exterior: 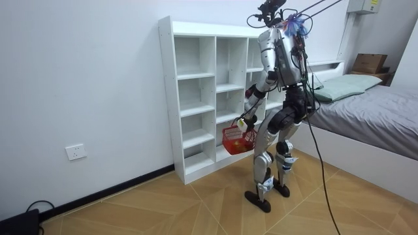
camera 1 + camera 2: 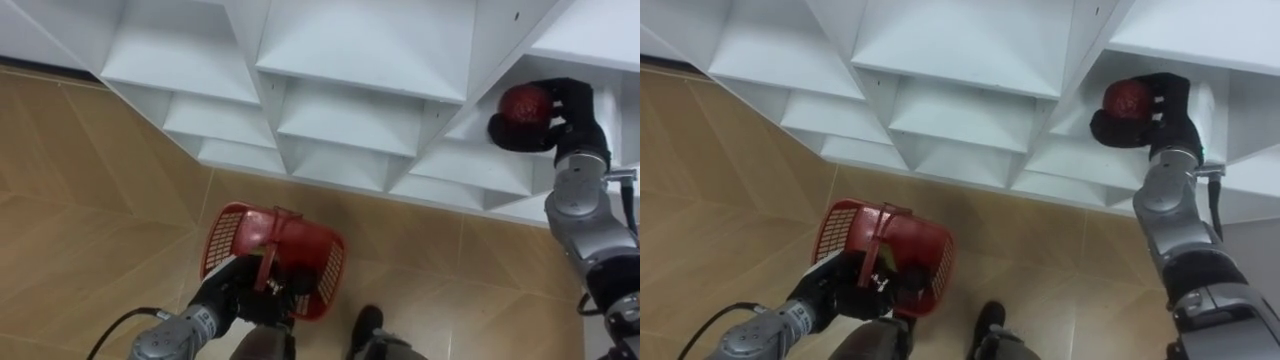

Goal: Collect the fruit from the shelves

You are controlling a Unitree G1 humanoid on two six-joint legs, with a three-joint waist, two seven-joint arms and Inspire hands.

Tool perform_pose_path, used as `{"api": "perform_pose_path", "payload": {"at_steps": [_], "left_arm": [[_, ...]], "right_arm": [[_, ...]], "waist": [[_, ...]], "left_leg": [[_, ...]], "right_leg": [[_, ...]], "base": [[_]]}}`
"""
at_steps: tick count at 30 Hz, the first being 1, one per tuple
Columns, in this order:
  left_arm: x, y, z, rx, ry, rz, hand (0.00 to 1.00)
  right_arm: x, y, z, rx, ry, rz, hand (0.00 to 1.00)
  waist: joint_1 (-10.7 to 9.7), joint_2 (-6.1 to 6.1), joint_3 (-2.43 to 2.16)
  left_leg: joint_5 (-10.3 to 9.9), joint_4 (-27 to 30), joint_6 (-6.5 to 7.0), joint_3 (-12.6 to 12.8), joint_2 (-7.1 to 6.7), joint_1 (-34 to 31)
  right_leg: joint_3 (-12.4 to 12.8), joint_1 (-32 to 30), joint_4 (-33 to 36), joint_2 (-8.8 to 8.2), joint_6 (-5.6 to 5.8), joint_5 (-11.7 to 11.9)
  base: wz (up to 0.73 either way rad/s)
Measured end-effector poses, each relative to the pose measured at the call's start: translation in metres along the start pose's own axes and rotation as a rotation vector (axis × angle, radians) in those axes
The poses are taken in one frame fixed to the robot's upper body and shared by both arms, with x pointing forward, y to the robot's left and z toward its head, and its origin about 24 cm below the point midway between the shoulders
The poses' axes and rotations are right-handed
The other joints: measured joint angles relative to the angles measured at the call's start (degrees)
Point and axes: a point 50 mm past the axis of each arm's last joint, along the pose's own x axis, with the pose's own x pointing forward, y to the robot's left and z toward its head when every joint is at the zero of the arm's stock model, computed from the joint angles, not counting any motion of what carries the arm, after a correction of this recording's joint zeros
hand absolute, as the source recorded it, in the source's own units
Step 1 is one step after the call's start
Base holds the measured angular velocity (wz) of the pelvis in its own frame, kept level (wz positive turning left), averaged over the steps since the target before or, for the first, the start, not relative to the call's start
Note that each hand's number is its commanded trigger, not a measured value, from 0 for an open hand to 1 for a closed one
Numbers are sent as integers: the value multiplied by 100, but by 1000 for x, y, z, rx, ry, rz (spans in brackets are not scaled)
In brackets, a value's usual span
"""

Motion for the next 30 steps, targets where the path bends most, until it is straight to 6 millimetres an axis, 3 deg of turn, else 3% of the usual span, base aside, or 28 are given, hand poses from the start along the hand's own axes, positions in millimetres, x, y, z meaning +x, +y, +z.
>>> {"api": "perform_pose_path", "payload": {"at_steps": [8,12,14,17,19,30], "left_arm": [[2,4,8,-4,-26,13,100],[4,10,15,-21,-54,40,100],[4,11,17,-18,-64,53,100],[5,8,18,-26,-71,62,100],[5,4,17,-44,-81,63,100],[4,1,21,-61,-133,67,100]], "right_arm": [[-1,6,14,32,-60,17,100],[-12,14,12,56,-89,58,100],[-21,22,7,64,-85,101,100],[-38,32,4,79,-116,185,100],[-46,32,0,90,-123,210,100],[-96,62,-18,122,-112,482,100]], "waist": [[-58,6,-4],[-45,16,-12],[-61,44,-29],[-71,171,-116],[-84,302,-197],[-224,333,-225]], "left_leg": [[0,-10,0,11,34,15],[0,-2,0,44,99,90],[0,-3,0,83,102,152],[7,-132,15,162,113,221],[29,-190,47,215,123,240],[56,-318,32,458,191,427]], "right_leg": [[7,71,-118,64,5,59],[2,199,-219,106,7,104],[1,302,-317,130,21,123],[31,348,-434,152,40,200],[64,347,-496,160,51,264],[290,386,-610,254,22,352]], "base": [[0],[0],[0],[-7],[-11],[-12]]}}
